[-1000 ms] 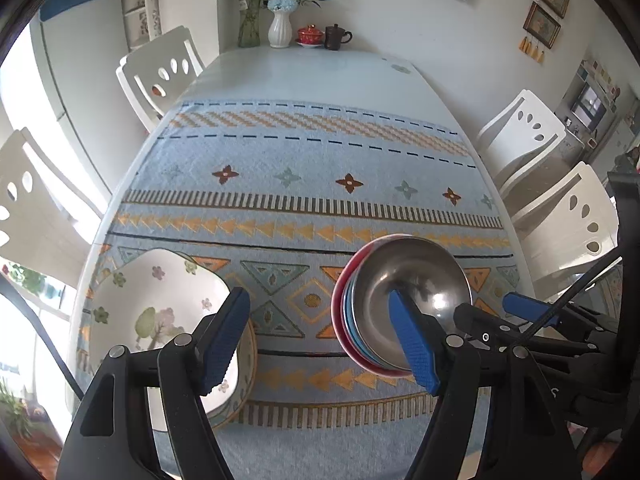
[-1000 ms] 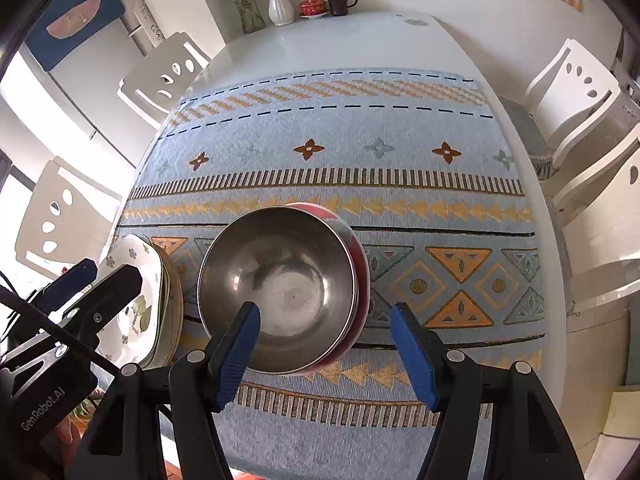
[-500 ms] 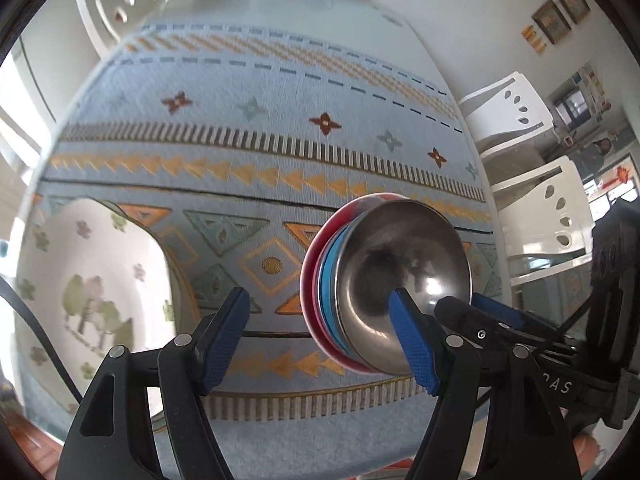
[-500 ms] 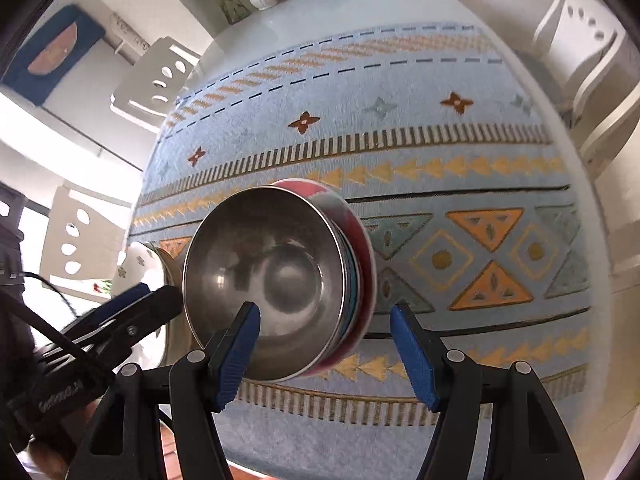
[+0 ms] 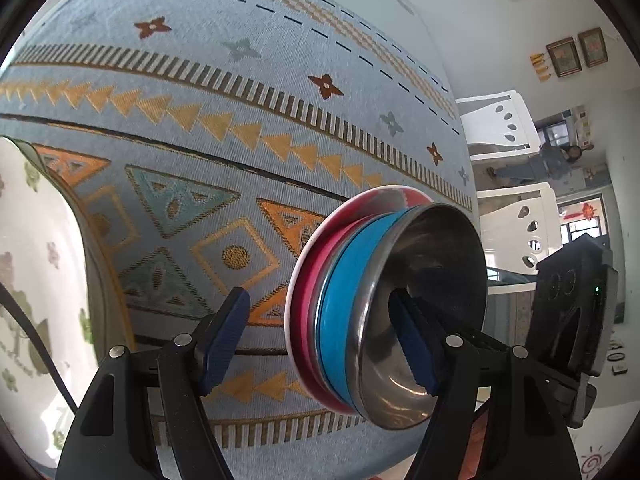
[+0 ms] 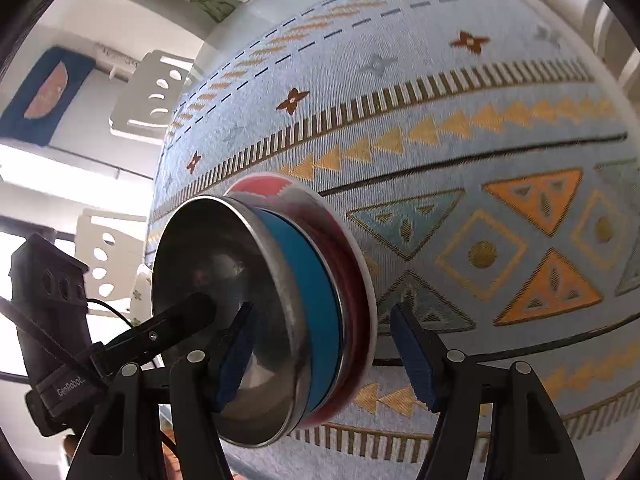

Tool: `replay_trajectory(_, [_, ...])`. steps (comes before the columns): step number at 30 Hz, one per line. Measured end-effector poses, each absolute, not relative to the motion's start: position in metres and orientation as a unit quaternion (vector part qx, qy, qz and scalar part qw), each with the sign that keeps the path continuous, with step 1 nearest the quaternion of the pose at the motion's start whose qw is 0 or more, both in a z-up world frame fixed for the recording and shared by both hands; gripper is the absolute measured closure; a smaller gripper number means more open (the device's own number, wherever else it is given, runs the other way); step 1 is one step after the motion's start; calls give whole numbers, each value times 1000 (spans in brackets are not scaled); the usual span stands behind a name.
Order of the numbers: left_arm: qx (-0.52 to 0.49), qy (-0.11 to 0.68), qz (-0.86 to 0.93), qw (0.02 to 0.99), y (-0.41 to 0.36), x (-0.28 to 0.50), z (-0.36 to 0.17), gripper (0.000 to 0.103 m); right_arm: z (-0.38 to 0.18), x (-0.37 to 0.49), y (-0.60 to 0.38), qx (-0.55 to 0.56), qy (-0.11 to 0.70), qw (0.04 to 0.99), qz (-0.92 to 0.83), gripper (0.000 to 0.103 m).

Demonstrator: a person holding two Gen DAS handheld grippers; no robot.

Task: Organize plates and bowls
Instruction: 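Lift the nested bowl stack and carry it over the forest plate stack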

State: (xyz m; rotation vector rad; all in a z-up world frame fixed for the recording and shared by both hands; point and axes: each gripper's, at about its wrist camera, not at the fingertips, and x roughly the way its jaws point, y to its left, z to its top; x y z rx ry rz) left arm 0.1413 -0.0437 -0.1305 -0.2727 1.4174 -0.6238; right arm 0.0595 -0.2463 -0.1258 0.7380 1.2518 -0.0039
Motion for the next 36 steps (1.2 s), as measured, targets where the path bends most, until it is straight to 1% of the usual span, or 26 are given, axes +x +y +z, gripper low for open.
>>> replay_trajectory(2, [-124, 641, -279, 705, -45, 141, -135, 35, -130, 60, -249, 351, 568, 745, 1, 37])
replay_trajectory(7, [-124, 634, -296, 704, -50, 140, -140, 50, -138, 60, -249, 364, 562, 743, 11, 38])
replay_trajectory(8, [-124, 636, -298, 701, -52, 141, -142, 56, -140, 61, -247, 366, 563, 741, 12, 41])
replay_trajectory(9, [-120, 635, -296, 703, -54, 142, -144, 59, -142, 61, -247, 367, 564, 739, 14, 46])
replay_trajectory(11, [-113, 631, -295, 709, -55, 141, -144, 61, -145, 61, -246, 369, 564, 739, 14, 47])
replay_trajectory(16, [-104, 619, -301, 718, -53, 137, -142, 64, -141, 59, -245, 354, 559, 750, 15, 49])
replay_trajectory(20, [-90, 611, -301, 727, -54, 130, -138, 64, -134, 58, -239, 309, 557, 770, 19, 51])
replay_trajectory(25, [-102, 611, -296, 727, -51, 124, -137, 64, -126, 59, -235, 269, 555, 787, 25, 53])
replay_trajectory(36, [-98, 595, -293, 742, -47, 114, -121, 64, -113, 56, -229, 239, 549, 800, 40, 55])
